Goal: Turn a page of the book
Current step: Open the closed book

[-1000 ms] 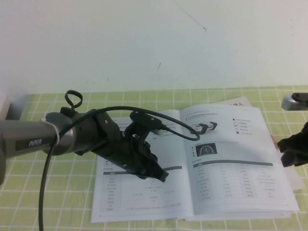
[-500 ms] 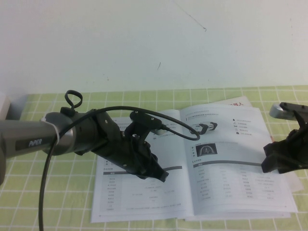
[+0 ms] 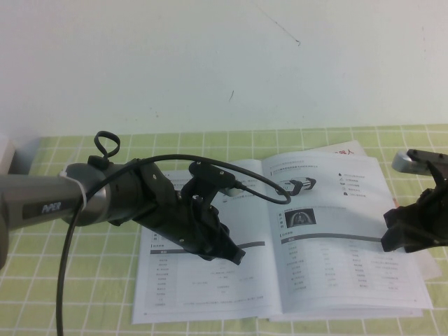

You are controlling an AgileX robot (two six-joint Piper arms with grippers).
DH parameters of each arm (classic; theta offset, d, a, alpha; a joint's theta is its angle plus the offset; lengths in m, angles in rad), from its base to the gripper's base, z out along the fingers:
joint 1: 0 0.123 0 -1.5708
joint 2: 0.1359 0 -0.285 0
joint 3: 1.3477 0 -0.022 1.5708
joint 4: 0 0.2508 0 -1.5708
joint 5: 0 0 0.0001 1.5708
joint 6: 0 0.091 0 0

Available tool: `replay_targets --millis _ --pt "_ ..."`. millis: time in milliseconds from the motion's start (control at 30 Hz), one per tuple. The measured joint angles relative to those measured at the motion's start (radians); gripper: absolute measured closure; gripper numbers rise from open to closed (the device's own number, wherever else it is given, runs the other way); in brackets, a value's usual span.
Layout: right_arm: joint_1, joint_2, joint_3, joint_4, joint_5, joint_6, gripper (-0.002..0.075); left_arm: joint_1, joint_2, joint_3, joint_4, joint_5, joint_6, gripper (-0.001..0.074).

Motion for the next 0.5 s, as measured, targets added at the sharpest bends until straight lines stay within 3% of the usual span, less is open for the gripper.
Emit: replay_targets --millis 500 --pt "-0.002 0.0 0.0 -0.011 -0.002 0.0 0.0381 0.0 0.0 0.0 0.004 0.0 0.0 0.0738"
